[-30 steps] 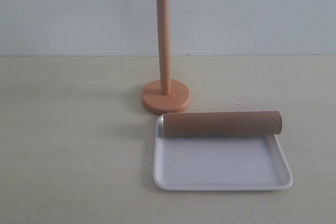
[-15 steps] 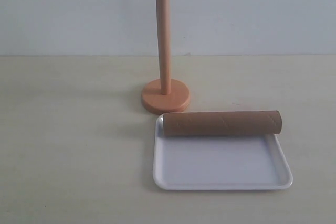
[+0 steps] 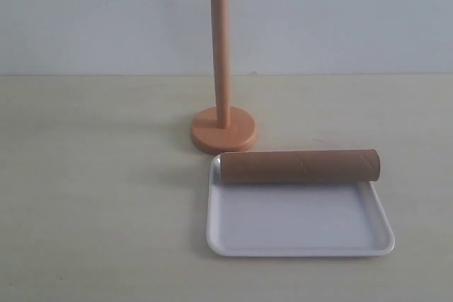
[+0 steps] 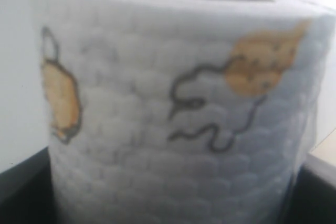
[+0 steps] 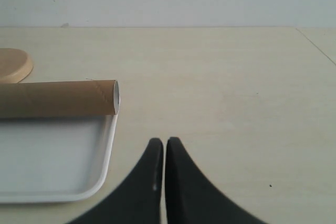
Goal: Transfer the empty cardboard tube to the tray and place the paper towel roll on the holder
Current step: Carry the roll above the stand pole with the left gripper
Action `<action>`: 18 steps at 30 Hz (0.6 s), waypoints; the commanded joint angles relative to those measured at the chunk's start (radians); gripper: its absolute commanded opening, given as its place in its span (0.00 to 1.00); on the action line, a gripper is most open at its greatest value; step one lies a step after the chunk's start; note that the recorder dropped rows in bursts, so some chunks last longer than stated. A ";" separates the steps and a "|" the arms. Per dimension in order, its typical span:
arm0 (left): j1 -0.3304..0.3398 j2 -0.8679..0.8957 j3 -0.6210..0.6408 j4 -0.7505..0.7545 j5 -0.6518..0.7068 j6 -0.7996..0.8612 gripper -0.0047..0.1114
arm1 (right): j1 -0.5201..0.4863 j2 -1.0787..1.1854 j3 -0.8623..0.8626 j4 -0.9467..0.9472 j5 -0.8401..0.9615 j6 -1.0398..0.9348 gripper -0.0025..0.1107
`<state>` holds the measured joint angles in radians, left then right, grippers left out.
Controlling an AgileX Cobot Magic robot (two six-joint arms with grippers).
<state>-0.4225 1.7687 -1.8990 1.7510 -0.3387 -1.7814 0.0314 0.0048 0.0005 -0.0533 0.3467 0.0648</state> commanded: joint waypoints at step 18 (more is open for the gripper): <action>-0.033 -0.022 -0.010 -0.007 0.133 0.088 0.08 | 0.000 -0.005 0.000 -0.004 -0.013 0.004 0.03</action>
<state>-0.4538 1.7645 -1.8990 1.7550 -0.2268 -1.7148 0.0314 0.0048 0.0005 -0.0533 0.3467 0.0648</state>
